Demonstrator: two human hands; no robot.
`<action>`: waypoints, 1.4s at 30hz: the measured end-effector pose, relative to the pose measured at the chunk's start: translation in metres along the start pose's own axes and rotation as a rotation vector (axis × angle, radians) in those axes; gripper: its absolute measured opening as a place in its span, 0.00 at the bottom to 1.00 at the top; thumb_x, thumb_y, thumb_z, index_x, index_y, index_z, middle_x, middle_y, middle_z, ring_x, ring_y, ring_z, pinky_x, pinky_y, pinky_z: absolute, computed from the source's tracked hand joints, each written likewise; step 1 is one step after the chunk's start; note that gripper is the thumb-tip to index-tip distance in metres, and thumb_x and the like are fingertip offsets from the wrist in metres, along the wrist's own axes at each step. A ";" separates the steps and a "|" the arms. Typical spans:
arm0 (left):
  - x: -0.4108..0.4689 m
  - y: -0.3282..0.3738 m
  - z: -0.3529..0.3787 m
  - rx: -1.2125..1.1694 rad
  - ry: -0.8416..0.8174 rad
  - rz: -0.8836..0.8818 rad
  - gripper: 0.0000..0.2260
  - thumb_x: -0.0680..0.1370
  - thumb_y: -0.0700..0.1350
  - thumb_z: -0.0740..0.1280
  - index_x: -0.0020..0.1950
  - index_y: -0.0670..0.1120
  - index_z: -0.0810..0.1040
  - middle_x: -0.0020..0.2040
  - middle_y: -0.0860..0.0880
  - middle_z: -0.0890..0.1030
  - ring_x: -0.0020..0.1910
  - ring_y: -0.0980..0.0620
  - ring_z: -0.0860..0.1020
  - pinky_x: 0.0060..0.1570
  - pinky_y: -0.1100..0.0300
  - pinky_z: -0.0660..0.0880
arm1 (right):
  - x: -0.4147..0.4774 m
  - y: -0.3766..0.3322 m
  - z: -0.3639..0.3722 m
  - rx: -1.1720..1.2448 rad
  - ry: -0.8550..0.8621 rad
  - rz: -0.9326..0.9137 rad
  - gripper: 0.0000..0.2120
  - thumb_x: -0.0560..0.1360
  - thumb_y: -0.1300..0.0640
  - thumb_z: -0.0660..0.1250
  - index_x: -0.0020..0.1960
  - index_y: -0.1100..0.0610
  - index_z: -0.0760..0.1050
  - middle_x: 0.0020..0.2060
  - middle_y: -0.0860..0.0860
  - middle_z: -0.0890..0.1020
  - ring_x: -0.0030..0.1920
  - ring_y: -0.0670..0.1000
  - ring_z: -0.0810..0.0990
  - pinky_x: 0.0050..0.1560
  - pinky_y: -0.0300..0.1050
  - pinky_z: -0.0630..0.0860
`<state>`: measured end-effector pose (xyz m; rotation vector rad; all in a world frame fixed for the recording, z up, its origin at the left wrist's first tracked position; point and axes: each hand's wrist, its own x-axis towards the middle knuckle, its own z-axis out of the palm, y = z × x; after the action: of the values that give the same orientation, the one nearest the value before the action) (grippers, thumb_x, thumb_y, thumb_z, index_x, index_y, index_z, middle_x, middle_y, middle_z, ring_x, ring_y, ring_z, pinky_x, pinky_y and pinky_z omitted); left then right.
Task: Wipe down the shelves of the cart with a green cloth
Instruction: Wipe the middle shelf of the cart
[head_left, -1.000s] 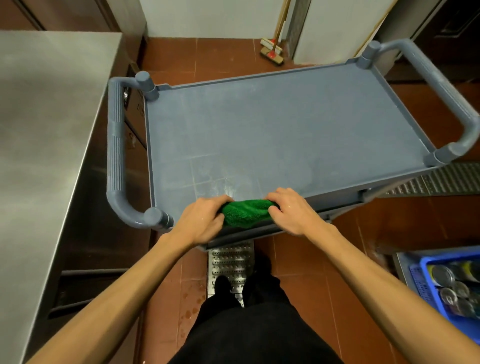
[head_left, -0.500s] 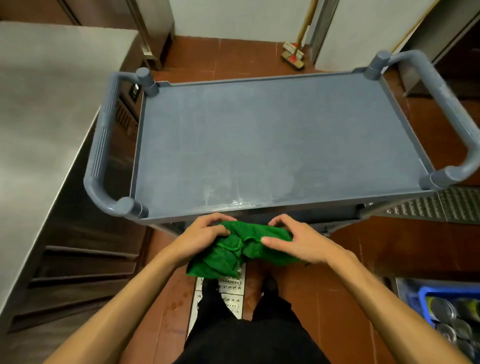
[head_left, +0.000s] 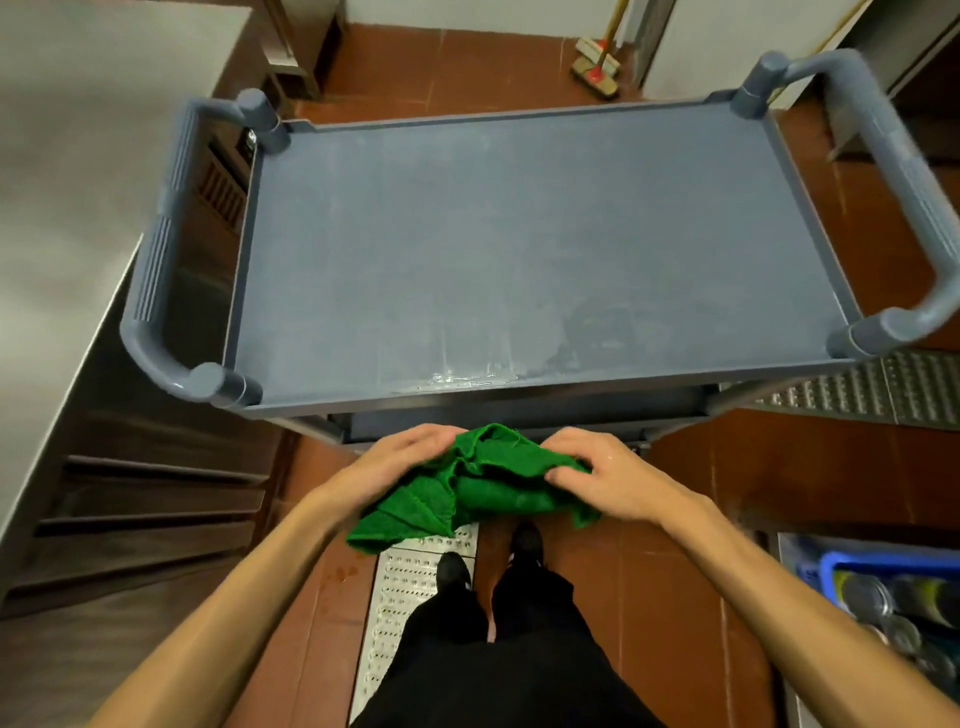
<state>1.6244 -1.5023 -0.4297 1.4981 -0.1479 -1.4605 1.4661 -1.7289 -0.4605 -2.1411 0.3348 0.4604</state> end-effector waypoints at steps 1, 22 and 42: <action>0.000 -0.003 -0.002 0.060 -0.001 0.007 0.31 0.64 0.61 0.79 0.63 0.50 0.79 0.59 0.44 0.83 0.59 0.43 0.81 0.59 0.51 0.78 | 0.000 -0.001 0.000 0.004 0.002 0.027 0.13 0.75 0.50 0.62 0.55 0.53 0.79 0.52 0.46 0.79 0.54 0.45 0.77 0.58 0.44 0.73; 0.160 -0.169 -0.067 0.529 0.396 0.321 0.13 0.79 0.39 0.64 0.47 0.58 0.80 0.45 0.64 0.83 0.43 0.69 0.78 0.45 0.74 0.70 | 0.120 0.146 0.106 -0.181 0.186 -0.050 0.15 0.70 0.37 0.71 0.49 0.47 0.77 0.39 0.42 0.81 0.42 0.38 0.80 0.39 0.35 0.73; 0.272 -0.219 -0.135 0.403 0.257 0.757 0.14 0.71 0.44 0.68 0.54 0.56 0.84 0.54 0.48 0.85 0.53 0.47 0.84 0.50 0.58 0.81 | 0.213 0.207 0.124 -0.040 0.411 -0.481 0.08 0.70 0.46 0.69 0.43 0.49 0.81 0.37 0.53 0.83 0.39 0.52 0.82 0.43 0.53 0.76</action>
<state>1.6902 -1.5045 -0.7986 1.6706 -0.7954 -0.6438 1.5488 -1.7586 -0.7701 -2.2514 0.0261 -0.2532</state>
